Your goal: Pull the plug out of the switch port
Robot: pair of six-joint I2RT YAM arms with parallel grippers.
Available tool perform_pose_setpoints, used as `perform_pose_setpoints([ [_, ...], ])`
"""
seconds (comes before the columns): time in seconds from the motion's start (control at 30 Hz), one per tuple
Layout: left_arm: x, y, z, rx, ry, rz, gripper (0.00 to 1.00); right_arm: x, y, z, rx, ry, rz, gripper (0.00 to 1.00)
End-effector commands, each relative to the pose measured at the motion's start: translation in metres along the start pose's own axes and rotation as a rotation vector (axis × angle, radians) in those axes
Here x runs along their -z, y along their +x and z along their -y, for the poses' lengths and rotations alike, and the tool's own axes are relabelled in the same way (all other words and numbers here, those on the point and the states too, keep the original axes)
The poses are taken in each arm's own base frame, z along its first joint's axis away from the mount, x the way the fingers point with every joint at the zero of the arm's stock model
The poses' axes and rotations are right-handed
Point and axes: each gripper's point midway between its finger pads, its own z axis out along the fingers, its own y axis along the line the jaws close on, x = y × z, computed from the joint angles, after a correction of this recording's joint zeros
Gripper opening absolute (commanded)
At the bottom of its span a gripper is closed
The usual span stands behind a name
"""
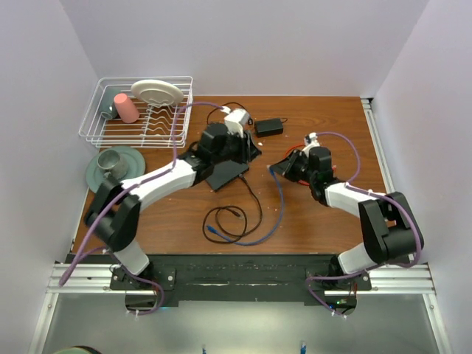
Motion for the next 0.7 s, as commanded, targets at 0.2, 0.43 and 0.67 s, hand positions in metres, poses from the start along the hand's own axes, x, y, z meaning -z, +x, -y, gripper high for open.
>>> perform_pose_setpoints([
  [0.2, 0.025, -0.033, -0.077, 0.183, -0.064, 0.082, 0.35, 0.015, -0.058, 0.073, -0.129, 0.225, 0.131, 0.0],
  [0.43, 0.021, -0.008, -0.107, 0.239, -0.075, 0.061, 0.33, 0.023, -0.113, 0.055, -0.164, 0.108, 0.241, 0.0],
  [0.67, 0.002, 0.024, -0.115, 0.308, -0.032, -0.025, 0.29, 0.039, -0.092, -0.047, -0.06, -0.187, 0.117, 0.0],
])
